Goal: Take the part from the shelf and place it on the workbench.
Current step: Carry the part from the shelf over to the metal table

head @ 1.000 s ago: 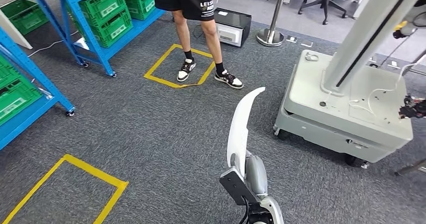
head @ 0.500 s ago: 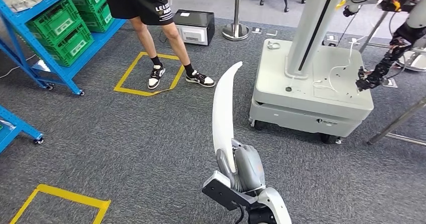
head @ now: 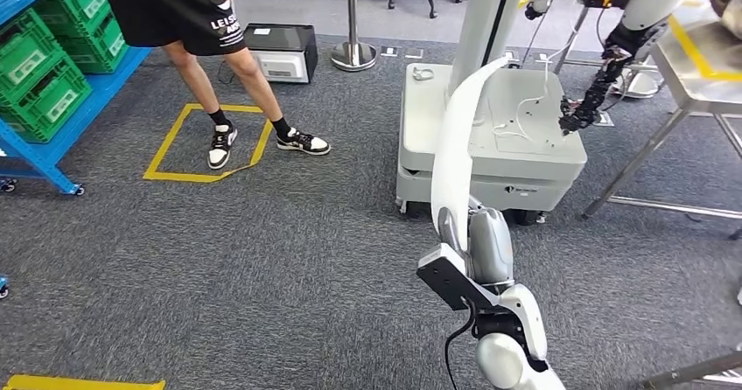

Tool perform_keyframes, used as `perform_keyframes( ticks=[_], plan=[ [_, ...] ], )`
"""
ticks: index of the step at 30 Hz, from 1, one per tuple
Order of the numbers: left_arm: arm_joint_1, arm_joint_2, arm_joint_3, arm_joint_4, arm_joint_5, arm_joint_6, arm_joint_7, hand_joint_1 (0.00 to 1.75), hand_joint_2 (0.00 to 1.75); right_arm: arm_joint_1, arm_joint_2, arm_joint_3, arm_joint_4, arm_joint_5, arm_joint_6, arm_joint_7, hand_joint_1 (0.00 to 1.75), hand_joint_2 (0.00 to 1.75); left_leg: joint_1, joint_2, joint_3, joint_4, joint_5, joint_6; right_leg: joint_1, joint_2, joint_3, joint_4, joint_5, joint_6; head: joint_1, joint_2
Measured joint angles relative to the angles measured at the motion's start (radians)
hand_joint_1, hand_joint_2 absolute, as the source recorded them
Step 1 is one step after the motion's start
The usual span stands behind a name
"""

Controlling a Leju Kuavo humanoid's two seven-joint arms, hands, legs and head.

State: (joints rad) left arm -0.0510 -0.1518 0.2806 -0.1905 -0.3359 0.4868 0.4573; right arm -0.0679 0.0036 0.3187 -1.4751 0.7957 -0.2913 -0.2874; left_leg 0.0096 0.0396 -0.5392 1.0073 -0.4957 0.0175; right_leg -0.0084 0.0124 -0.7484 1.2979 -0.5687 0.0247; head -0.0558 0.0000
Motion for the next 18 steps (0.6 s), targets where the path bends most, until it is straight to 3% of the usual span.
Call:
perform_keyframes(
  ticks=[1, 3, 5, 6, 8, 9, 11, 13, 14, 15, 16, 18],
  plan=[
    [-0.001, -0.005, 0.006, 0.0, 0.007, 0.0, 0.0, 0.0, 1.75, -0.001, -0.003, -0.002, 0.002, -0.011, -0.005, -0.02, 1.75, 0.0, 0.0, 0.014, -0.001, 0.003, -0.002, -0.001, -0.002, -0.004, 0.007, -0.01, 0.013, 0.003, 0.0, 0.0],
    [-0.003, -0.015, 0.021, 0.0, 0.026, 0.0, 0.0, 0.0, 1.75, -0.019, -0.01, -0.005, 0.017, -0.048, -0.035, -0.063, 1.75, 0.0, 0.0, 0.041, -0.002, 0.011, -0.008, -0.006, -0.007, -0.032, 0.075, -0.13, 0.068, 0.005, 0.0, 0.0],
    [-0.006, -0.017, 0.033, 0.0, 0.028, 0.0, 0.0, 0.0, 1.75, -0.043, -0.016, -0.012, 0.037, -0.081, -0.084, -0.084, 1.75, 0.0, -0.004, 0.061, -0.004, 0.023, -0.02, -0.016, -0.005, -0.071, 0.132, -0.233, 0.097, -0.001, -0.001, 0.0],
    [-0.008, -0.016, 0.036, 0.0, 0.017, 0.0, 0.0, 0.0, 1.75, -0.046, -0.02, -0.019, 0.044, -0.088, -0.111, -0.082, 1.75, 0.0, -0.006, 0.069, -0.002, 0.026, -0.025, -0.022, -0.003, -0.081, 0.141, -0.252, 0.098, -0.007, -0.001, 0.0],
    [-0.01, -0.011, 0.037, -0.002, -0.011, 0.0, 0.0, 0.0, 1.75, -0.023, -0.03, -0.043, 0.039, -0.088, -0.155, -0.066, 1.75, 0.0, -0.005, 0.081, 0.006, 0.025, -0.03, -0.033, 0.001, -0.067, 0.14, -0.253, 0.097, -0.022, -0.002, 0.0],
    [-0.012, -0.007, 0.037, -0.004, -0.022, 0.0, 0.0, 0.0, 1.75, 0.001, -0.035, -0.058, 0.027, -0.084, -0.167, -0.059, 1.75, 0.0, -0.003, 0.075, 0.01, 0.028, -0.034, -0.039, 0.0, -0.059, 0.14, -0.255, 0.099, -0.028, -0.002, 0.0],
    [-0.012, 0.004, 0.037, -0.005, -0.032, 0.0, 0.0, 0.0, 1.75, 0.052, -0.037, -0.082, -0.013, -0.07, -0.171, -0.049, 1.75, 0.0, 0.001, 0.03, -0.007, 0.073, -0.071, -0.05, -0.004, -0.04, 0.141, -0.259, 0.104, -0.04, -0.002, 0.0],
    [-0.01, 0.017, 0.036, -0.004, -0.046, 0.0, 0.0, 0.0, 1.75, 0.093, -0.034, -0.092, -0.06, -0.043, -0.156, -0.042, 1.75, 0.0, 0.003, -0.019, -0.06, 0.193, -0.137, -0.055, -0.003, -0.014, 0.14, -0.259, 0.106, -0.047, -0.003, 0.0],
    [-0.009, 0.025, 0.034, -0.003, -0.056, 0.0, 0.0, 0.0, 1.75, 0.11, -0.03, -0.096, -0.082, -0.029, -0.146, -0.04, 1.75, 0.0, 0.003, -0.029, -0.09, 0.257, -0.161, -0.055, -0.001, 0.001, 0.139, -0.259, 0.106, -0.049, -0.003, 0.0],
    [-0.009, 0.033, 0.032, -0.002, -0.066, 0.0, 0.0, 0.0, 1.75, 0.125, -0.026, -0.1, -0.102, -0.017, -0.137, -0.039, 1.75, 0.0, 0.003, -0.033, -0.11, 0.297, -0.168, -0.054, 0.001, 0.015, 0.139, -0.259, 0.106, -0.05, -0.003, 0.0],
    [-0.009, 0.041, 0.029, -0.002, -0.074, 0.0, 0.0, 0.0, 1.75, 0.137, -0.021, -0.105, -0.12, -0.008, -0.13, -0.038, 1.75, 0.0, 0.003, -0.035, -0.115, 0.3, -0.155, -0.051, 0.002, 0.03, 0.14, -0.259, 0.106, -0.05, -0.003, 0.0],
    [-0.012, 0.055, 0.026, -0.001, -0.079, 0.0, 0.0, 0.0, 1.75, 0.151, -0.014, -0.115, -0.148, 0.002, -0.124, -0.036, 1.75, 0.0, 0.002, -0.052, -0.074, 0.197, -0.083, -0.042, 0.002, 0.06, 0.142, -0.258, 0.107, -0.049, -0.003, 0.0]
  ],
)
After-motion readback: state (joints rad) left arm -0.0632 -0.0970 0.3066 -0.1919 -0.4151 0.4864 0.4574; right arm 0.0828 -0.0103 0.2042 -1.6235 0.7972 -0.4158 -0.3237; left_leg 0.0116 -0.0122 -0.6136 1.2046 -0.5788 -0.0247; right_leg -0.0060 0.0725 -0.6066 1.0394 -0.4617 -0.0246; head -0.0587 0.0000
